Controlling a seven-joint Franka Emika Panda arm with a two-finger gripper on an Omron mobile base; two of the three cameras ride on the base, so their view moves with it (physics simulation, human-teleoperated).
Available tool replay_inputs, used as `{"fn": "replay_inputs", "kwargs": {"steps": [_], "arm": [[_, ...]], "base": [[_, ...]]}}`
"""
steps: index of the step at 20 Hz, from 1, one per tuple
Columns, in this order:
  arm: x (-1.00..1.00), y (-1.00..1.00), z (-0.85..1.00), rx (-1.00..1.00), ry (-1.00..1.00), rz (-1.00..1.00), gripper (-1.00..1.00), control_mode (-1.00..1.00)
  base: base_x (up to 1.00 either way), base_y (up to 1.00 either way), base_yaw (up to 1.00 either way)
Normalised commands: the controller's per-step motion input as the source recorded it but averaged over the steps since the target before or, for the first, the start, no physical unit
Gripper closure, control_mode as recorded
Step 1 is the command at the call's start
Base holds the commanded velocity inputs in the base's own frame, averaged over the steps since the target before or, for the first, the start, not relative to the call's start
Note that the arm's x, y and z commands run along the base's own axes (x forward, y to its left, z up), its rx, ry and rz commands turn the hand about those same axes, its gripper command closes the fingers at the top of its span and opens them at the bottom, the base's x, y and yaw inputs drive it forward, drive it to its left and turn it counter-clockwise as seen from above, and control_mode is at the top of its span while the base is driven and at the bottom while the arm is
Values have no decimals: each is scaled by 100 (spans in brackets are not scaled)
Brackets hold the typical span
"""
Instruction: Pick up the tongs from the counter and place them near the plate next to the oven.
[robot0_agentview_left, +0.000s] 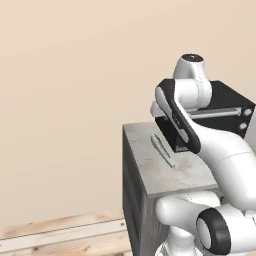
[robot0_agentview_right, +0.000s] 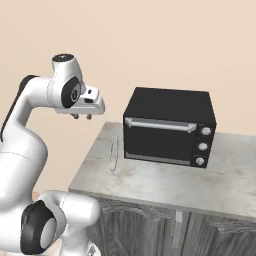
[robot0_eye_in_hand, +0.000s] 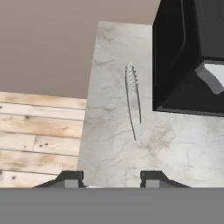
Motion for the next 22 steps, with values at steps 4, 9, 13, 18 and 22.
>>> {"fn": "replay_inputs", "kwargs": {"steps": [4, 9, 13, 18, 22], "arm": [[-14, -5, 0, 0, 0, 0, -100, -100], [-17, -7, -28, 0, 0, 0, -100, -100], [-12, -15, -48, 0, 0, 0, -100, -100], [0, -22, -53, 0, 3, 0, -100, -100], [0, -32, -48, 0, 3, -2, -100, -100]], "base": [[0, 0, 0], [0, 0, 0], [0, 0, 0], [0, 0, 0], [0, 0, 0]]}}
